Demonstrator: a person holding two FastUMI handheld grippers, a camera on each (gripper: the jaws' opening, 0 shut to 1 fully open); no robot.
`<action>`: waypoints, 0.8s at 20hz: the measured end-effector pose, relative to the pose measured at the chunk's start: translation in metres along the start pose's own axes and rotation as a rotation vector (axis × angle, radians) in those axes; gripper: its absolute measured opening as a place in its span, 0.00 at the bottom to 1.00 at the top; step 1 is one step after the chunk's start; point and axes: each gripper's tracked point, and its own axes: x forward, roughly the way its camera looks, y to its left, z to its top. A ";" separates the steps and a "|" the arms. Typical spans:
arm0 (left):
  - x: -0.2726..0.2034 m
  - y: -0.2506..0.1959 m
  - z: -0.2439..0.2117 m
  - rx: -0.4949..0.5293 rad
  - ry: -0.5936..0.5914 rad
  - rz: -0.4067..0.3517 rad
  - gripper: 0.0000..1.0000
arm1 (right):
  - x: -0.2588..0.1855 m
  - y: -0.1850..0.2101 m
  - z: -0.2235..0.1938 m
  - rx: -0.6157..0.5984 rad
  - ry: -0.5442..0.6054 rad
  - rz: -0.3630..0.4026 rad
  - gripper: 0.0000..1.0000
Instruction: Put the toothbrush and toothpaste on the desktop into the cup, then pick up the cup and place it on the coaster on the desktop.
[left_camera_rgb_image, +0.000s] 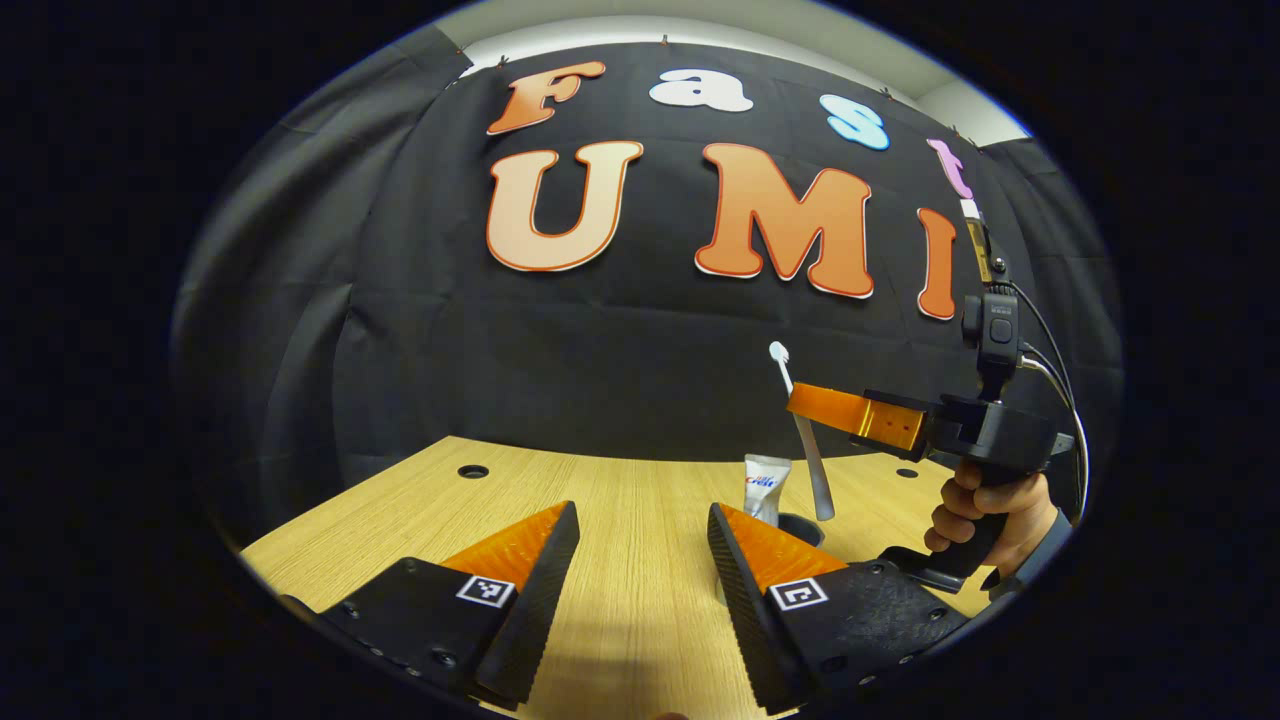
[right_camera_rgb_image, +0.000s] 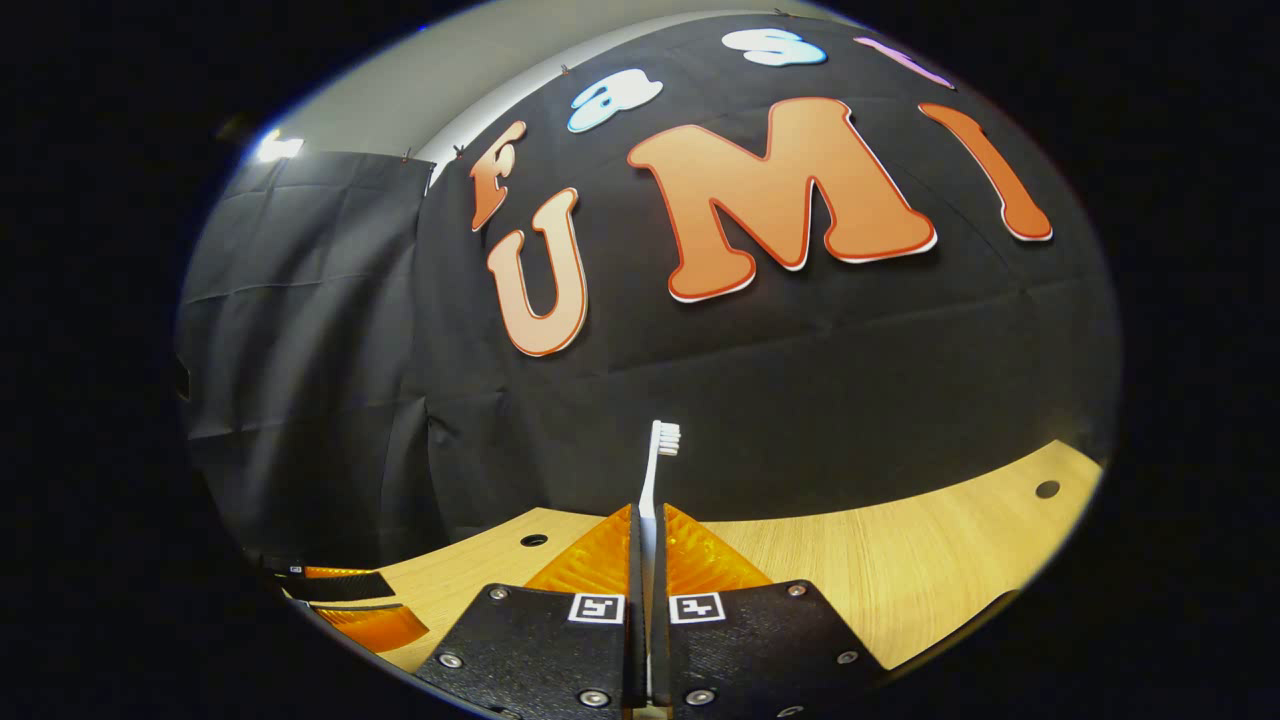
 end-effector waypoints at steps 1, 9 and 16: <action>-0.001 0.004 -0.004 -0.007 0.008 0.007 0.77 | 0.004 -0.001 -0.006 0.004 0.002 -0.004 0.02; 0.006 0.011 -0.028 -0.033 0.059 0.022 0.77 | 0.012 -0.009 -0.031 -0.089 0.013 -0.028 0.05; 0.006 -0.006 -0.036 -0.053 0.080 -0.004 0.77 | -0.014 -0.005 -0.030 -0.186 0.043 0.009 0.15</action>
